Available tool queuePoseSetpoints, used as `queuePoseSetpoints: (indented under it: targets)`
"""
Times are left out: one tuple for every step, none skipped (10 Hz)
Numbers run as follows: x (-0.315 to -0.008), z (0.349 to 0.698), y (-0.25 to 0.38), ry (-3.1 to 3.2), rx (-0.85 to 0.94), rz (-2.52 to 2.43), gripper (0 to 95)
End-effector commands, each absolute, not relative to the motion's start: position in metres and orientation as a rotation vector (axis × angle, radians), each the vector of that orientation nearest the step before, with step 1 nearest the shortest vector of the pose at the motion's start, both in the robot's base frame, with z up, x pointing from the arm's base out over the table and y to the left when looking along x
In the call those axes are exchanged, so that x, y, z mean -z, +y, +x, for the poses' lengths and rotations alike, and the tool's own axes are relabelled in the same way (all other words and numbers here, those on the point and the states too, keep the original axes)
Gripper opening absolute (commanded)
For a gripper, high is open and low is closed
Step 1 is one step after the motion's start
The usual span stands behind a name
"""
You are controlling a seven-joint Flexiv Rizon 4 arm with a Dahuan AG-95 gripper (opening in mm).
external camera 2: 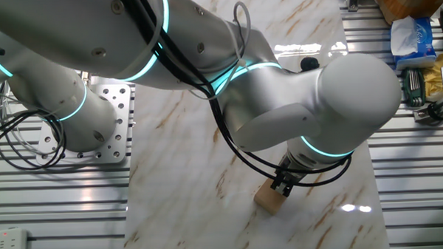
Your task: Approach and touch the side of the small block
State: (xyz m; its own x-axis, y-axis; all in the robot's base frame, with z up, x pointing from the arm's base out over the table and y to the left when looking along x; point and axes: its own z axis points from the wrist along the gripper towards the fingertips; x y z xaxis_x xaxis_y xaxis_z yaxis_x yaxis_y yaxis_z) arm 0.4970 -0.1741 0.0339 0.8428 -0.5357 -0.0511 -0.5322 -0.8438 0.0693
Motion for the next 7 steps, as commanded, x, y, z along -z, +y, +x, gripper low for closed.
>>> queuePoseSetpoints:
  targets:
    - [-0.0344, 0.4972, -0.1743, -0.858, 0.111, 2.969, 0.0]
    - [-0.0345, 0.4969, -0.1751, -0.856, 0.113, 2.973, 0.0]
    - [-0.0345, 0.4967, -0.1756, -0.855, 0.114, 2.976, 0.0]
    - [-0.0344, 0.4964, -0.176, -0.854, 0.114, 2.977, 0.0]
    - [-0.0341, 0.496, -0.1767, -0.852, 0.119, 2.984, 0.0]
    - [-0.0339, 0.4956, -0.1773, -0.851, 0.121, 2.988, 0.0]
    - [-0.0339, 0.4953, -0.1777, -0.845, 0.121, 2.989, 0.0]
